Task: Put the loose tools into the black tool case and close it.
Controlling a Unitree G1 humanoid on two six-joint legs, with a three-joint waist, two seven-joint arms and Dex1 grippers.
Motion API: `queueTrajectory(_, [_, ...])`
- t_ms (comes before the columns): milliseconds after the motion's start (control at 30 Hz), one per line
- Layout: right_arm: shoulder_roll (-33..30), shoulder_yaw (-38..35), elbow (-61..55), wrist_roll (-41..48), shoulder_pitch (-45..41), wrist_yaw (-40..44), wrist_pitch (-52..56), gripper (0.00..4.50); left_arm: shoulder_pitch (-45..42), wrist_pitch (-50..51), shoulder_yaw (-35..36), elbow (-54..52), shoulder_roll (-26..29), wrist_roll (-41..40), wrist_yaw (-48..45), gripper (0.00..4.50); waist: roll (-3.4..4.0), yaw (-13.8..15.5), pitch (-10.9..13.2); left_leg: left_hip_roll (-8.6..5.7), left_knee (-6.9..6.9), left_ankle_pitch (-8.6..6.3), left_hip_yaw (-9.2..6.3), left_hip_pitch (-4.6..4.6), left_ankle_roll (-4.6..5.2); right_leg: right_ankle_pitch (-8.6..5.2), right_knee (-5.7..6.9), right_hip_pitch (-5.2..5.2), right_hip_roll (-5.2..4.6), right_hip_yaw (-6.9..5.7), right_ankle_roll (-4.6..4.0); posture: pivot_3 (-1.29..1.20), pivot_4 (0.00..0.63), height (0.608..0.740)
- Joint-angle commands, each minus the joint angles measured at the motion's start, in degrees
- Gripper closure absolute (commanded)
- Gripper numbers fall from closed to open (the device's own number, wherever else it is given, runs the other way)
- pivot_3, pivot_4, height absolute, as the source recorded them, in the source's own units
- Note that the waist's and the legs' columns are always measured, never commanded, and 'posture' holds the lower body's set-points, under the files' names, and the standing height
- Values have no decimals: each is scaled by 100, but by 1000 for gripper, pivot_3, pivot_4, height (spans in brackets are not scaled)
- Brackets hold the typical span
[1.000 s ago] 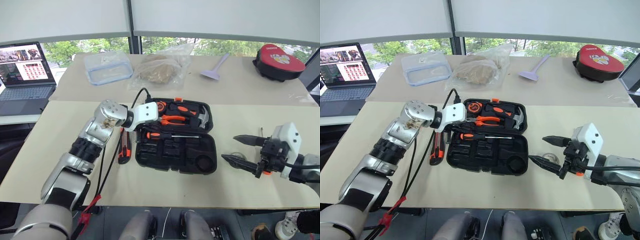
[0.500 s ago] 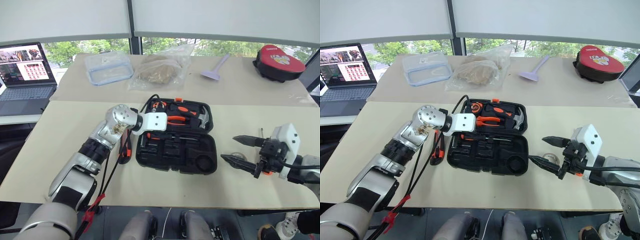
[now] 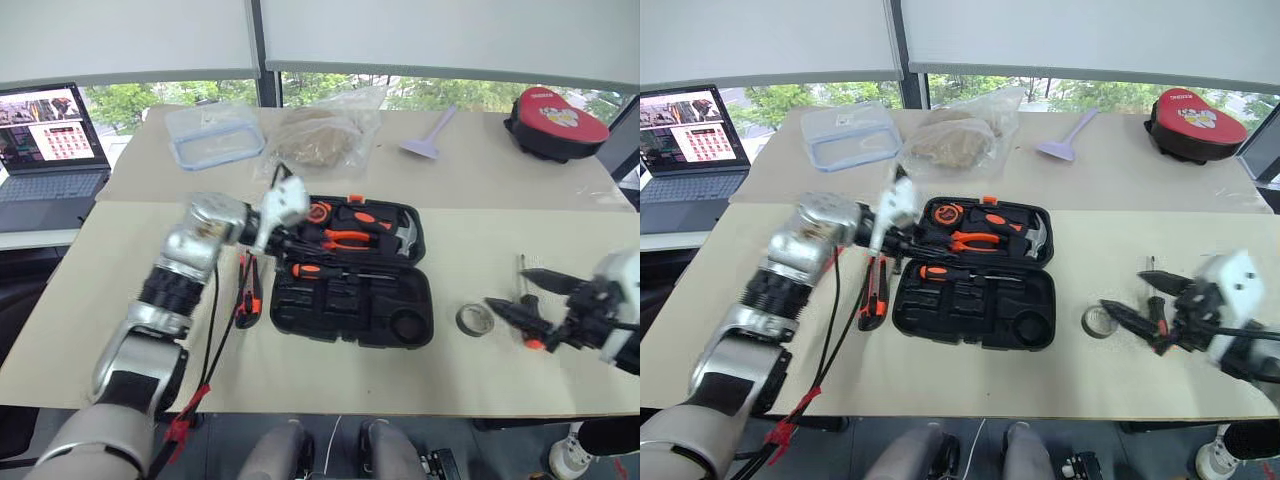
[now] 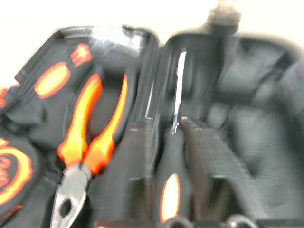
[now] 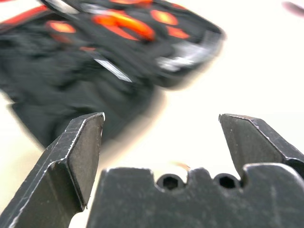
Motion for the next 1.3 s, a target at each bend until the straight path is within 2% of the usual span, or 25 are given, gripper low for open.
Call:
queueTrajectory(33, [286,-687,-57,-149,419,-570,330,0,476,1516,514,-1492,424,-1327,-245,1619,9,-9,-5,0,-4,0,0,7,0,0,-2,6,0,2,0,0,150,722])
queueTrajectory(100, [405,-772,-7,-198,470,-835,439,0,682,1823,622,-1967,491,-1643,-83,904,10,-4,-6,-1,-5,-1,0,20,-1,0,-8,21,0,9,0,0,150,722])
queueTrajectory(133, [477,-754,12,-227,478,-943,463,0,780,1894,666,-2159,482,-1741,38,405,9,5,-5,-3,-3,-1,0,23,-1,-1,-8,27,0,10,0,0,150,722])
queueTrajectory(167, [542,-673,22,-276,458,-1066,488,0,869,1928,706,-2323,457,-1827,155,128,9,13,-5,-4,-1,-2,0,26,-2,0,-9,31,0,16,0,0,150,722])
queueTrajectory(367, [754,5,534,-677,0,-1613,367,0,1154,1960,699,-2996,446,-2248,474,55,8,5,-5,-3,-18,-13,5,69,-26,2,-8,59,-2,41,-2,0,150,722])
queueTrajectory(567, [1060,842,1358,-1209,-581,-1960,8,0,1210,1770,516,-3174,551,-2230,629,55,9,-34,-5,-3,-42,3,16,83,-19,2,-8,56,7,74,-3,0,150,722])
queueTrajectory(733, [1256,1125,1643,-1374,-782,-2052,-183,0,1193,1555,386,-3102,637,-2052,654,55,9,-66,-5,-4,-44,3,15,85,-23,1,-9,54,33,89,-3,0,150,722])
queueTrajectory(767, [1300,1136,1653,-1393,-799,-2076,-218,517,1189,1495,350,-3072,651,-2012,659,0,9,-75,-5,-3,-44,-1,15,87,-30,2,-10,56,34,93,-3,0,150,722])
queueTrajectory(800, [1338,1145,1653,-1407,-810,-2098,-242,681,1193,1442,327,-3046,668,-1989,657,0,9,-78,-5,-3,-45,-4,15,88,-35,2,-10,57,34,98,-3,0,150,722])
queueTrajectory(967, [1577,946,1462,-1217,-815,-2169,-261,2446,1177,1216,239,-2910,677,-1836,712,0,10,-105,-6,-1,-51,-2,14,91,-38,1,-10,55,40,115,-3,0,150,722])
queueTrajectory(1067, [1414,706,1273,-1064,-879,-1976,-385,3452,1190,1127,239,-2803,758,-1782,673,0,10,-117,-5,-2,-52,-2,15,89,-38,1,-9,50,48,128,-2,0,150,722])
queueTrajectory(1167, [862,729,1159,-735,-1218,-1247,-477,3453,1195,1063,233,-2649,890,-1702,617,0,26,-131,-2,-3,-53,-1,18,85,-37,1,-6,41,50,132,-2,0,150,722])
queueTrajectory(1300, [-178,1557,1191,-540,-1819,473,-737,3453,1259,918,213,-2425,1249,-1612,252,0,34,-181,0,2,-57,9,48,84,-19,2,-2,28,50,141,-2,0,150,722])
